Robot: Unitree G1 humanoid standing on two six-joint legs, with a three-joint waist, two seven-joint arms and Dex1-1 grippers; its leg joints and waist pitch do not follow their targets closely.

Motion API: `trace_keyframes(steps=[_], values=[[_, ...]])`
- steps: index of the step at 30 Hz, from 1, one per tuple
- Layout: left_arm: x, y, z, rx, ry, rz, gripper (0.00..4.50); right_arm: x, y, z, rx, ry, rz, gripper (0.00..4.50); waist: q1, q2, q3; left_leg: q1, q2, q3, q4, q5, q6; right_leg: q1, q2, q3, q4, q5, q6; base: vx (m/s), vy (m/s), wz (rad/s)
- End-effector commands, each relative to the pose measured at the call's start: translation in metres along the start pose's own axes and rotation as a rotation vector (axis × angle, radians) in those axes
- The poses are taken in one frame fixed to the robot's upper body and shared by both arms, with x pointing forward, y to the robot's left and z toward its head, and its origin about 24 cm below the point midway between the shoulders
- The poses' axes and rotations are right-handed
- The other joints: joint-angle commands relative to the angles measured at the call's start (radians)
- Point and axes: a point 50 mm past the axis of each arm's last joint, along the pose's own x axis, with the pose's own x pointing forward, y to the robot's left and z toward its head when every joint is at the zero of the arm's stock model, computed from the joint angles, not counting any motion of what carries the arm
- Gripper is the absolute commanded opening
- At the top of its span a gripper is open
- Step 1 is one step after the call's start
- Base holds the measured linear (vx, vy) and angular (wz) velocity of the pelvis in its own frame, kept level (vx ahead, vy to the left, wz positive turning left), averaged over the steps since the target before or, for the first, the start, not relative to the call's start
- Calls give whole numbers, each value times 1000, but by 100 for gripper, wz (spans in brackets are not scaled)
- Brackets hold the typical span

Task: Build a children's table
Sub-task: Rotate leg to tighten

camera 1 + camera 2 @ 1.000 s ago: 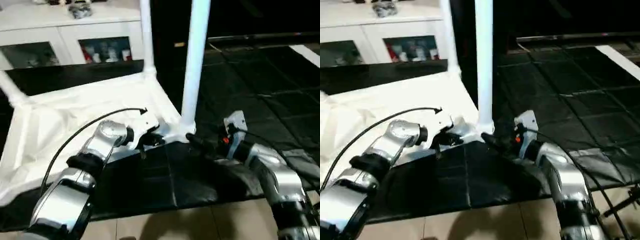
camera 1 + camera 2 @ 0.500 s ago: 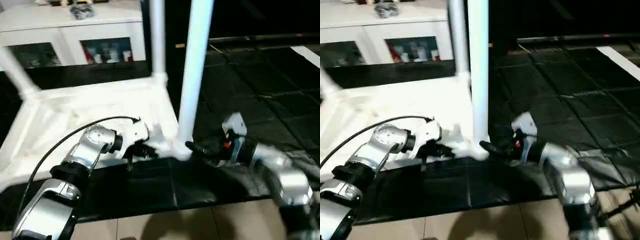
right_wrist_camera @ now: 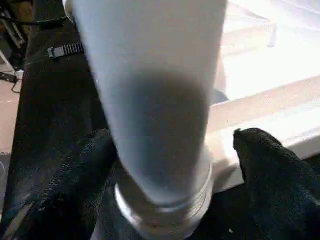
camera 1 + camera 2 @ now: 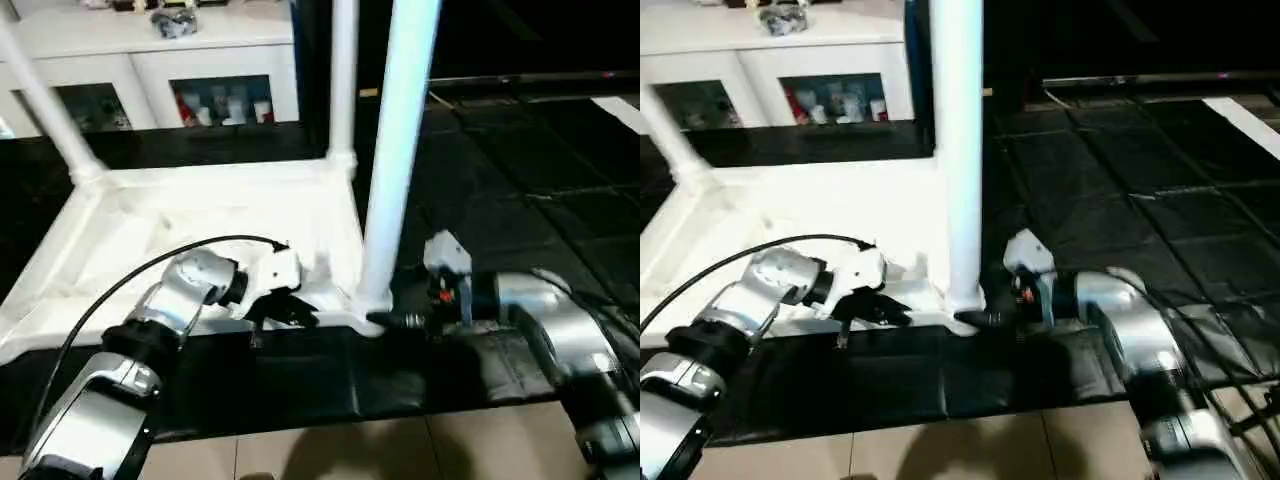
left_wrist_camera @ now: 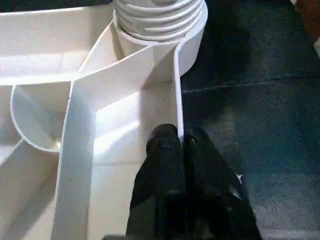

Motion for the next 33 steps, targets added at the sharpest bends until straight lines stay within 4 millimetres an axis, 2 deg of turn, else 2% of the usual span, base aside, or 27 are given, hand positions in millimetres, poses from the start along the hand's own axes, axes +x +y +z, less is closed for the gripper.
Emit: trace_keyframes(steps=[1, 4, 9, 19, 23, 25, 26, 29, 30, 31, 32, 33], values=[[7, -3, 6, 66, 44, -78, 0, 2, -1, 3, -11, 3, 29, 371, -8, -17, -77, 1, 44, -9, -60, -38, 102, 63, -77, 74, -47, -188, -142, 0, 0, 0], [7, -3, 6, 70, 50, -82, 0, 5, 2, 0, 1, 16, 93, 345, -7, -15, -77, -2, 42, -9, -58, -37, 111, 65, -78, 73, -47, -188, -142, 0, 0, 0], [7, -2, 6, 71, 56, -80, 0, 7, 1, -2, 0, 19, 114, 293, -7, -14, -75, -2, 42, -9, -59, -49, 100, 64, -77, 73, -51, -220, -131, 0, 0, 0], [6, 1, 6, 58, 62, -74, 0, 11, 2, -5, 12, 20, 142, 264, -7, -15, -77, -2, 41, -9, -59, -50, 97, 65, -76, 73, -51, -218, -131, 0, 0, 0], [7, 5, 8, 10, 46, -41, 0, 13, 3, -7, 42, 1, 138, 263, -7, -13, -73, 0, 40, -8, -61, -71, 92, 64, -76, 71, -58, -259, -126, 0, 0, 0], [10, 13, 12, -57, 9, 37, 0, 17, 3, -9, 93, -36, 90, 263, -5, -13, -71, 2, 39, -8, -62, -80, 88, 64, -77, 70, -64, -287, -121, 0, 0, 0], [11, 17, 14, -85, -13, 75, 0, 20, 3, -10, 113, -49, 60, 263, -4, -13, -70, 6, 40, -7, -62, -87, 83, 61, -76, 71, -67, -302, -120, 0, 0, 0], [19, 33, 29, -181, -89, 249, 0, 34, 0, -14, 185, -71, -114, 263, -10, -15, -68, 12, 36, -6, -65, -111, 60, 58, -75, 71, -75, -348, -110, 0, 0, 0], [19, 34, 29, -187, -93, 258, 0, 34, 0, -15, 190, -71, -125, 263, -13, -16, -68, 12, 36, -7, -67, -113, 56, 61, -75, 70, -76, -356, -108, 0, 0, 0], [25, 43, 41, -251, -136, 349, 0, 47, -2, -12, 252, -112, -226, 263, -24, -11, -65, 4, 30, -8, -68, -118, 49, 62, -72, 67, -80, -381, -91, 0, 0, 0], [28, 45, 45, -268, -149, 371, 0, 52, -2, -11, 279, -132, -256, 263, -26, -13, -66, 7, 29, -8, -67, -124, 45, 62, -74, 65, -84, -393, -84, 0, 0, 0], [32, 48, 51, -296, -171, 413, 0, 60, -4, -8, 304, -149, -307, 263, -28, -13, -69, 3, 27, -10, -67, -114, 45, 67, -76, 66, -82, -382, -82, 0, 0, 0]])
